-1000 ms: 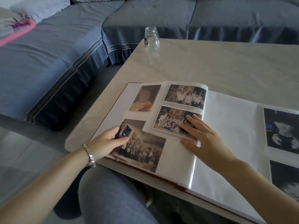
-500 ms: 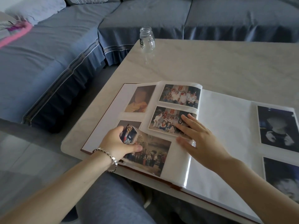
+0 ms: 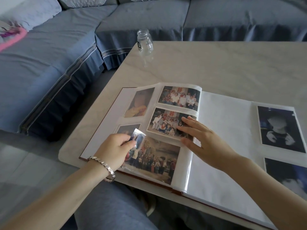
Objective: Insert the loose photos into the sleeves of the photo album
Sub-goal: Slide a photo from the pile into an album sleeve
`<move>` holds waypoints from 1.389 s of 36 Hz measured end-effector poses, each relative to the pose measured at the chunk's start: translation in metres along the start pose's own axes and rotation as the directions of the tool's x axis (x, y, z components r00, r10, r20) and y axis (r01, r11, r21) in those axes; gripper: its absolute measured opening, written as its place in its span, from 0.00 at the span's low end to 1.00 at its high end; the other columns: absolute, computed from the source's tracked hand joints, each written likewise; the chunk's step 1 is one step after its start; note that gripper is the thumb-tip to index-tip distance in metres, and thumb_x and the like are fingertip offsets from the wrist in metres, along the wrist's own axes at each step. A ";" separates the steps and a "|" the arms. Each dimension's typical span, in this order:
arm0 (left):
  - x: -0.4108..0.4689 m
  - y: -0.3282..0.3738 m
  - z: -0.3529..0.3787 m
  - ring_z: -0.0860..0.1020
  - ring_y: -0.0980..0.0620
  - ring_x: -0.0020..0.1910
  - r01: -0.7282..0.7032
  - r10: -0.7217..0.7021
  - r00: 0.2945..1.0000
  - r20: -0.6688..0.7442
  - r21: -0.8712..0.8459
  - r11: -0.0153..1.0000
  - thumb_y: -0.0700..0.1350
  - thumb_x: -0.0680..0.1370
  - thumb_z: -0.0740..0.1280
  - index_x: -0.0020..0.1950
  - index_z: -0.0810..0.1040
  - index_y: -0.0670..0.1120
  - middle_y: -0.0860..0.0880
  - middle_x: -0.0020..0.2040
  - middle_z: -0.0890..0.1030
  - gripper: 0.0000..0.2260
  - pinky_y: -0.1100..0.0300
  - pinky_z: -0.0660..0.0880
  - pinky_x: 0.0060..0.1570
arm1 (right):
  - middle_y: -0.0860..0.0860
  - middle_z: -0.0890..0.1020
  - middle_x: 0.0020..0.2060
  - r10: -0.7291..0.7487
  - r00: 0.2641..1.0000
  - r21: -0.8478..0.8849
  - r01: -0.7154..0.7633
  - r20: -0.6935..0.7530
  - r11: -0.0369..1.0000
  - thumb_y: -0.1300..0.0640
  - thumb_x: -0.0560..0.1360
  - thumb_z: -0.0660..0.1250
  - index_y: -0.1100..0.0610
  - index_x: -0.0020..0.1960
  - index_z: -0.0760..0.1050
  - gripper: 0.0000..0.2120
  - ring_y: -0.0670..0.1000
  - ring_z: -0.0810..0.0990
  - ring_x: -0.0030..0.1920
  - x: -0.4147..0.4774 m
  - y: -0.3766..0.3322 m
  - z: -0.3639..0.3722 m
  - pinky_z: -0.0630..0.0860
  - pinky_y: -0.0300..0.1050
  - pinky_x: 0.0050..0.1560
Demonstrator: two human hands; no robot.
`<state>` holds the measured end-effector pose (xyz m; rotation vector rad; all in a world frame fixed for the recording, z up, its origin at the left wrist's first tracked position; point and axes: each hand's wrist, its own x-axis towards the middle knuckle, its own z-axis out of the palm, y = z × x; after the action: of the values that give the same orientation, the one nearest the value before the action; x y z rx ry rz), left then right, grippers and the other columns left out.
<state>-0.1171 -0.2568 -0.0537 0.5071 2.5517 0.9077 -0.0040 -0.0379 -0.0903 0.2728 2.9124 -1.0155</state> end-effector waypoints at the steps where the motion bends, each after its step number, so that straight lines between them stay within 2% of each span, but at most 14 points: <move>1: 0.000 0.001 -0.001 0.73 0.52 0.25 -0.001 0.001 1.000 -0.001 0.001 1.000 0.41 0.78 0.64 0.42 0.79 0.34 0.46 0.26 0.73 0.11 0.58 0.70 0.30 | 0.39 0.56 0.74 0.000 1.000 0.001 0.000 0.002 1.000 0.44 0.77 0.54 0.41 0.71 0.62 0.23 0.41 0.49 0.74 0.000 0.000 0.000 0.56 0.43 0.72; 4: -0.002 0.008 -0.005 0.77 0.57 0.25 0.021 -0.019 0.999 0.038 -0.048 0.999 0.44 0.73 0.71 0.42 0.80 0.41 0.48 0.28 0.79 0.06 0.62 0.74 0.26 | 0.40 0.56 0.74 0.002 1.000 0.013 -0.002 -0.002 1.000 0.45 0.77 0.55 0.42 0.71 0.63 0.22 0.42 0.50 0.74 0.000 0.001 0.000 0.58 0.44 0.72; 9: -0.004 0.016 -0.006 0.83 0.43 0.38 0.143 -0.142 0.990 0.024 -0.069 0.987 0.44 0.65 0.78 0.49 0.76 0.48 0.48 0.41 0.83 0.17 0.50 0.80 0.35 | 0.39 0.56 0.74 0.018 1.000 0.028 -0.018 -0.002 0.999 0.46 0.78 0.56 0.43 0.71 0.64 0.21 0.42 0.51 0.74 0.001 0.001 0.000 0.58 0.43 0.71; 12: -0.004 0.017 -0.007 0.82 0.41 0.33 0.188 -0.186 0.982 0.025 -0.126 0.974 0.42 0.64 0.79 0.47 0.75 0.50 0.46 0.38 0.83 0.18 0.53 0.78 0.28 | 0.39 0.56 0.74 0.020 1.000 0.031 -0.020 0.001 0.999 0.46 0.78 0.56 0.43 0.71 0.63 0.21 0.42 0.51 0.74 0.000 0.002 0.000 0.58 0.43 0.71; 15: -0.003 0.014 -0.007 0.79 0.52 0.28 0.194 -0.190 0.981 0.037 -0.169 0.966 0.40 0.64 0.78 0.44 0.76 0.49 0.48 0.32 0.83 0.14 0.60 0.76 0.24 | 0.39 0.56 0.74 0.021 1.000 0.031 -0.021 0.004 0.999 0.45 0.78 0.55 0.42 0.71 0.63 0.21 0.42 0.50 0.74 0.000 0.002 0.001 0.58 0.43 0.71; 18: -0.004 0.014 -0.006 0.79 0.62 0.26 0.166 -0.163 0.986 0.033 -0.162 0.973 0.40 0.67 0.76 0.41 0.76 0.50 0.59 0.25 0.79 0.11 0.69 0.73 0.25 | 0.39 0.56 0.74 0.019 1.000 0.027 -0.020 0.005 0.999 0.45 0.78 0.55 0.42 0.71 0.63 0.21 0.42 0.50 0.74 0.000 0.001 0.001 0.58 0.42 0.71; 22: -0.004 0.013 -0.003 0.80 0.54 0.28 0.126 -0.122 0.992 0.030 -0.149 0.981 0.40 0.71 0.74 0.41 0.79 0.44 0.48 0.31 0.83 0.05 0.63 0.78 0.34 | 0.39 0.55 0.74 0.030 0.999 0.020 -0.031 0.019 0.999 0.45 0.78 0.55 0.42 0.71 0.63 0.22 0.42 0.50 0.75 0.000 0.000 0.000 0.59 0.44 0.71; 24: -0.004 0.014 -0.002 0.79 0.56 0.29 0.091 -0.087 0.995 0.039 -0.116 0.989 0.40 0.73 0.72 0.39 0.79 0.43 0.47 0.31 0.83 0.03 0.64 0.77 0.39 | 0.39 0.55 0.74 0.035 0.999 0.015 -0.035 0.028 0.999 0.45 0.78 0.55 0.42 0.71 0.62 0.22 0.43 0.50 0.75 0.000 0.000 -0.001 0.59 0.44 0.71; 27: -0.005 0.017 -0.002 0.78 0.61 0.29 0.069 -0.065 0.997 0.051 -0.077 0.995 0.41 0.72 0.72 0.37 0.80 0.46 0.50 0.31 0.83 0.05 0.72 0.74 0.35 | 0.39 0.55 0.74 0.035 0.999 0.013 -0.036 0.033 0.999 0.45 0.78 0.55 0.42 0.71 0.62 0.22 0.43 0.50 0.75 0.000 0.000 -0.001 0.59 0.45 0.71; 30: -0.003 0.017 -0.004 0.81 0.54 0.36 0.089 -0.087 0.996 0.026 -0.089 0.992 0.40 0.68 0.75 0.36 0.80 0.48 0.49 0.34 0.83 0.06 0.63 0.78 0.41 | 0.38 0.55 0.74 0.031 0.999 0.013 -0.031 0.034 0.999 0.45 0.78 0.55 0.42 0.71 0.62 0.22 0.43 0.50 0.75 0.000 0.002 -0.001 0.60 0.45 0.71; 36: -0.005 0.021 -0.007 0.80 0.53 0.32 0.127 -0.131 0.991 -0.023 -0.122 0.984 0.37 0.65 0.78 0.39 0.79 0.48 0.47 0.34 0.83 0.10 0.66 0.77 0.28 | 0.38 0.54 0.74 0.025 0.999 0.021 -0.025 0.033 0.999 0.44 0.77 0.55 0.42 0.72 0.61 0.23 0.43 0.49 0.75 0.000 0.003 0.001 0.58 0.45 0.71; 39: -0.005 0.022 -0.007 0.79 0.52 0.29 0.131 -0.136 0.990 -0.041 -0.103 0.986 0.39 0.65 0.77 0.39 0.79 0.48 0.49 0.32 0.82 0.09 0.65 0.76 0.28 | 0.39 0.55 0.74 0.022 0.999 0.029 -0.023 0.031 0.999 0.45 0.77 0.55 0.42 0.72 0.62 0.23 0.43 0.49 0.75 0.001 0.003 0.001 0.58 0.45 0.72; 43: -0.006 0.023 -0.010 0.74 0.59 0.21 0.132 -0.136 0.990 -0.027 -0.113 0.985 0.40 0.67 0.76 0.41 0.79 0.49 0.51 0.28 0.81 0.08 0.69 0.71 0.24 | 0.39 0.55 0.74 0.018 0.999 0.041 -0.019 0.028 0.999 0.45 0.78 0.55 0.42 0.72 0.62 0.22 0.42 0.49 0.75 0.001 0.004 0.002 0.57 0.45 0.72; 50: -0.005 0.029 -0.019 0.78 0.53 0.29 0.124 -0.122 0.992 0.026 -0.150 0.981 0.42 0.67 0.75 0.43 0.79 0.52 0.51 0.35 0.84 0.09 0.65 0.74 0.29 | 0.38 0.55 0.74 0.011 1.000 0.066 -0.012 0.014 0.998 0.45 0.78 0.56 0.41 0.71 0.62 0.22 0.43 0.52 0.74 0.000 0.006 0.001 0.60 0.46 0.71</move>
<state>-0.1153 -0.2478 -0.0199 0.3071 2.4437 1.0371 -0.0029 -0.0338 -0.0952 0.2831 2.8656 -1.1089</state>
